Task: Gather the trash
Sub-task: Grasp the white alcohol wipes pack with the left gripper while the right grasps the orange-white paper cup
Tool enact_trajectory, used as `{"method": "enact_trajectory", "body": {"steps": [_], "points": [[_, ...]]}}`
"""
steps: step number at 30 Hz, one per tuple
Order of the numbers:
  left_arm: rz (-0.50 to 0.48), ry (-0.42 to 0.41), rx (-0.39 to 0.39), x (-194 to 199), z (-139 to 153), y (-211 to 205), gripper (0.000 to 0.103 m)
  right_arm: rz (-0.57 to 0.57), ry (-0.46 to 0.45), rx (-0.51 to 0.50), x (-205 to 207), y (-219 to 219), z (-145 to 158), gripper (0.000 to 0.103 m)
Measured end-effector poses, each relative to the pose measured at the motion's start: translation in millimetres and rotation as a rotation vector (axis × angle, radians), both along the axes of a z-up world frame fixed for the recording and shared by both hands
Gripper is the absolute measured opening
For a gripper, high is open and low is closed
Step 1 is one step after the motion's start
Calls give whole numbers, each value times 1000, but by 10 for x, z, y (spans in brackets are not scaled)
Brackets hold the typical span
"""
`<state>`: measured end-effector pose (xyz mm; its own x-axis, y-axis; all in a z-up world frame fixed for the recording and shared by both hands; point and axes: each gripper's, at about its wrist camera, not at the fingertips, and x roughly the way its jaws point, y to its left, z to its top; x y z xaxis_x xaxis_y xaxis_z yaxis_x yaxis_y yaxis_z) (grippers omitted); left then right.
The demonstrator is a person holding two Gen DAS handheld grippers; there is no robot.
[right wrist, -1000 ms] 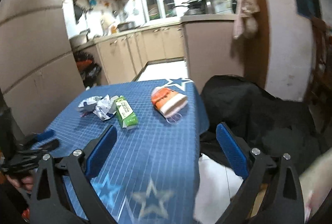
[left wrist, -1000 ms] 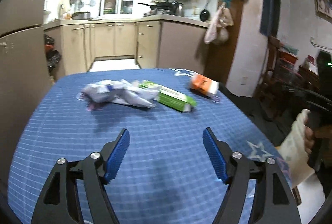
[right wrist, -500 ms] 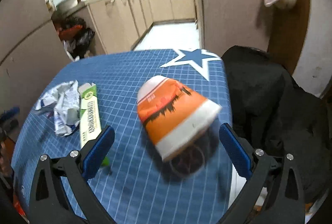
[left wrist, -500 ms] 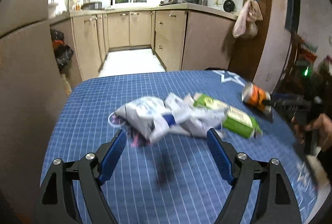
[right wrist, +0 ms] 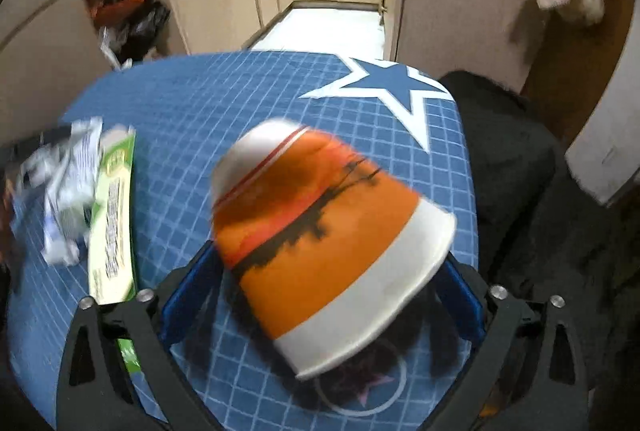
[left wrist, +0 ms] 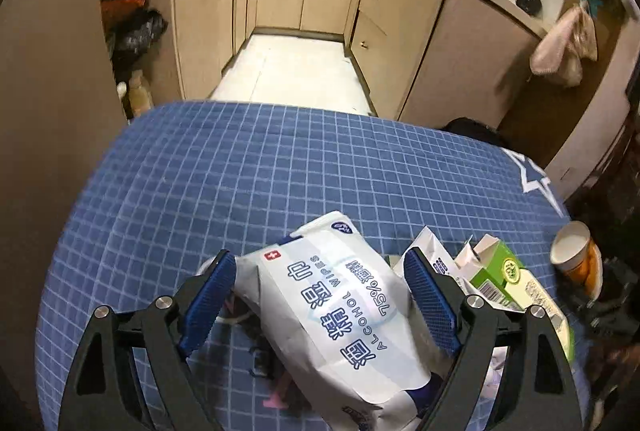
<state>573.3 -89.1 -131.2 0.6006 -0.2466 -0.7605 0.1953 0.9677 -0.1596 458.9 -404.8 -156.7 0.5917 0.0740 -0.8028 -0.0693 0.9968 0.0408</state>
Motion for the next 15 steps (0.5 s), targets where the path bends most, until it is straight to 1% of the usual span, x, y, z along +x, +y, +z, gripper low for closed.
{"method": "enact_trajectory", "body": {"steps": [1,2,3,4,5,6,7,8,9,10,12,13,15], "points": [[-6,3,-4,-11,3,16,83,15,-12,-4,-38,56,20,74],[-15,1,-3,-31,8,25,82,24,-17,-4,-54,81,14,70],[-27,-3,4,-62,12,25,78,31,-22,-5,-64,105,16,63],[-42,-13,14,-120,23,15,71,39,-28,-3,-83,133,20,56],[-55,-20,20,-160,21,10,66,48,-34,0,-100,157,23,52],[-68,-36,37,-244,41,2,60,51,-37,-1,-99,162,25,44],[-75,-45,43,-319,42,20,54,55,-41,-4,-119,185,27,39],[-81,-47,38,-365,32,57,52,61,-42,-1,-135,200,29,32],[-87,-49,27,-419,34,99,49,70,-43,10,-163,219,33,17],[-92,-51,15,-492,35,159,47,72,-44,11,-190,229,30,11],[-97,-58,5,-649,31,277,45,82,-46,18,-260,258,27,8],[-99,-63,3,-721,31,329,44,87,-46,21,-296,260,26,4],[-101,-80,1,-916,38,432,43,99,-52,20,-386,293,34,3]]}}
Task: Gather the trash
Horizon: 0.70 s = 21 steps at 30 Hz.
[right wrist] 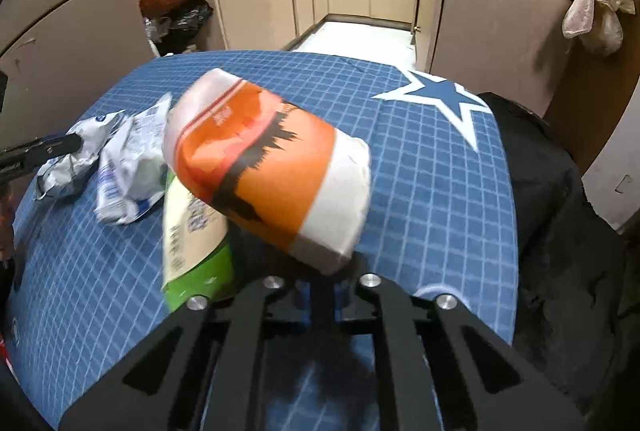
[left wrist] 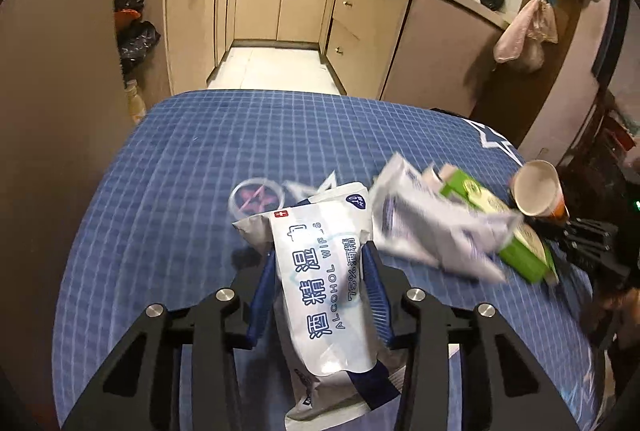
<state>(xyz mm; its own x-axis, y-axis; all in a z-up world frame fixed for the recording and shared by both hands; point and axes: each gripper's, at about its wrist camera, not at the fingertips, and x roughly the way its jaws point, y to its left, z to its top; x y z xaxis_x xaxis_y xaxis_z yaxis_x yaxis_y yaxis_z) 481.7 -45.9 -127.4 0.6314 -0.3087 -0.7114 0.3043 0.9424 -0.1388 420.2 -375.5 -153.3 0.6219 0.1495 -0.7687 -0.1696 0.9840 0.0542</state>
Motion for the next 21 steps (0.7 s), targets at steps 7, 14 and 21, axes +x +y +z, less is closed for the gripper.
{"method": "enact_trajectory", "body": {"steps": [7,14,21], "points": [[23,-44,37,-668,3,247,43,5,-46,13,-436,71,48,2],[55,-74,97,-1149,85,198,43,-34,-128,13,-1038,179,269,2],[74,-133,149,-1482,200,6,43,-44,-191,94,-1713,421,454,2]]}}
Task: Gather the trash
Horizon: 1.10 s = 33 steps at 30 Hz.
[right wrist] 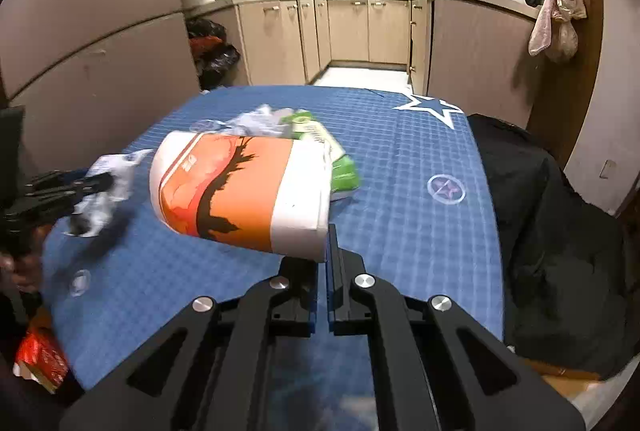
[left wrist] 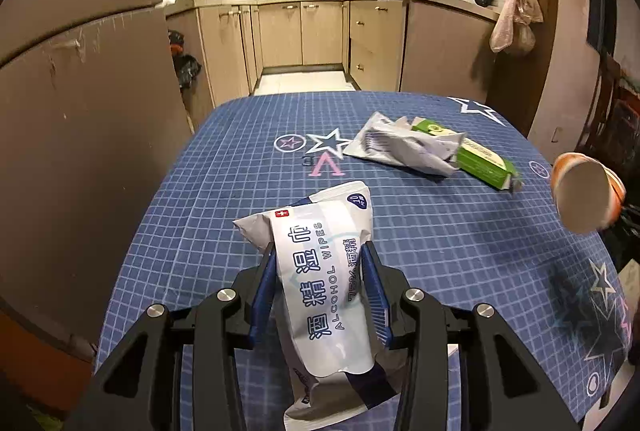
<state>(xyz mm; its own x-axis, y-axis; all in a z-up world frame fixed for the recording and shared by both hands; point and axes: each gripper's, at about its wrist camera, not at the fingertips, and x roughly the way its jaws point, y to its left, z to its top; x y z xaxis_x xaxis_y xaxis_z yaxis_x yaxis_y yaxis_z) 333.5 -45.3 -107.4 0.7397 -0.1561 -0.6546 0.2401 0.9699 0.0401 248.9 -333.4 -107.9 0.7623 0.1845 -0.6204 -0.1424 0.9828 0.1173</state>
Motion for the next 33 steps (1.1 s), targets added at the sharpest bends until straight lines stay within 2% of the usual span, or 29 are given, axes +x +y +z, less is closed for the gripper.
{"method": "enact_trajectory", "body": {"steps": [3,7,12,14,15,17,18,19,21,23,26,27,28,30,31,33], "points": [[-5,-48,51,-176,62,-131,43,1,-13,14,-208,117,37,1],[-25,-70,64,-362,106,-244,43,-3,-18,47,-409,178,57,0],[-40,-72,80,-433,68,-359,43,12,52,35,-362,226,-133,0],[-37,-66,73,-438,46,-343,43,-27,57,49,-396,187,-142,1],[-37,-66,72,-442,46,-334,43,-37,58,82,-411,146,-130,4],[-39,-65,64,-451,52,-307,43,-70,58,128,-441,106,-101,48],[-38,-66,60,-447,52,-297,43,-108,53,148,-449,83,-86,93],[-37,-67,58,-441,51,-284,43,-143,31,195,-468,63,-58,98],[-28,-68,58,-428,37,-253,43,-141,55,236,-422,124,-49,98],[-21,-63,53,-412,22,-214,43,-110,93,176,-315,340,-61,98],[-7,-57,46,-402,4,-125,43,-47,98,-42,-124,740,-96,98],[-1,-55,44,-401,1,-85,43,-18,107,-66,-63,822,-115,98],[4,-54,41,-403,2,-58,43,8,138,-57,43,881,-146,98],[15,-53,35,-405,8,11,43,-17,180,67,195,798,-194,98],[22,-52,31,-403,8,51,43,-58,216,160,277,689,-258,98],[31,-50,25,-396,6,111,43,-146,278,245,377,550,-406,98]]}}
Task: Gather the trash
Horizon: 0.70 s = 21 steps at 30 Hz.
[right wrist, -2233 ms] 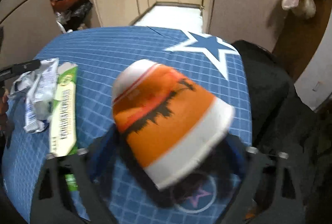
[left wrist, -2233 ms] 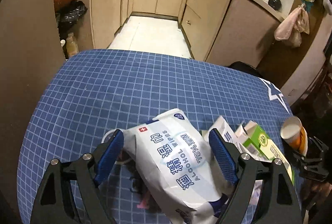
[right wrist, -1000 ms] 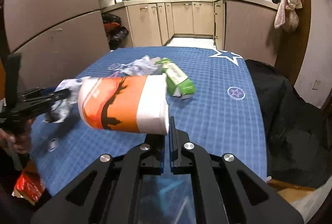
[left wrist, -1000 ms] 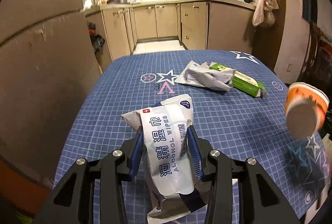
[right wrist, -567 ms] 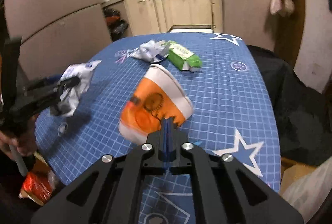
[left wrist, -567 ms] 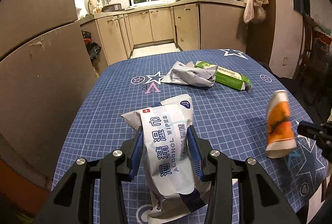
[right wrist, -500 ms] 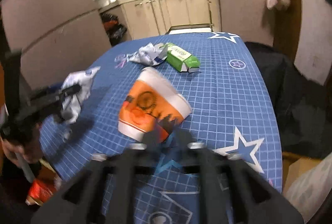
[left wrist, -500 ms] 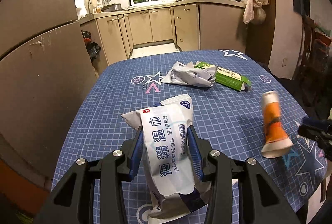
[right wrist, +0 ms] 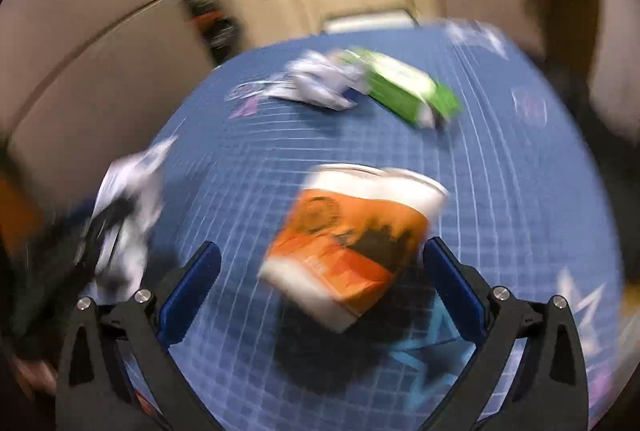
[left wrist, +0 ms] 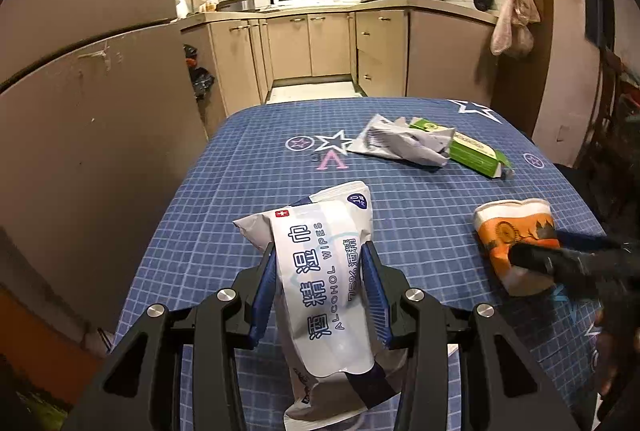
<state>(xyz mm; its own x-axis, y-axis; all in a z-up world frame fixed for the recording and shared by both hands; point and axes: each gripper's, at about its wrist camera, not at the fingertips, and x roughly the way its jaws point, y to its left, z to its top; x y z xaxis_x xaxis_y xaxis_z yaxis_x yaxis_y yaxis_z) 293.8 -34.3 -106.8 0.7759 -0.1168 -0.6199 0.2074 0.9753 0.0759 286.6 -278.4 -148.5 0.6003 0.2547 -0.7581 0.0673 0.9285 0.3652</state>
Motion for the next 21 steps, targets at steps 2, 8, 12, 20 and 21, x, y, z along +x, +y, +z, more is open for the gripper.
{"method": "enact_trajectory", "body": {"steps": [2,8,12,20,21], "points": [[0,-1,0,2,-4,30,43,-12,-15,10,11,14,-62,96],[0,4,-15,33,-24,80,43,38,-67,-36,-13,95,-129,69],[-2,4,-12,31,-22,50,43,48,-105,-2,-151,31,-64,67],[-24,-29,29,-38,57,-164,43,36,-223,-91,-550,-98,322,67],[-35,-37,34,-63,76,-224,43,33,-233,-94,-595,-132,360,67]]}}
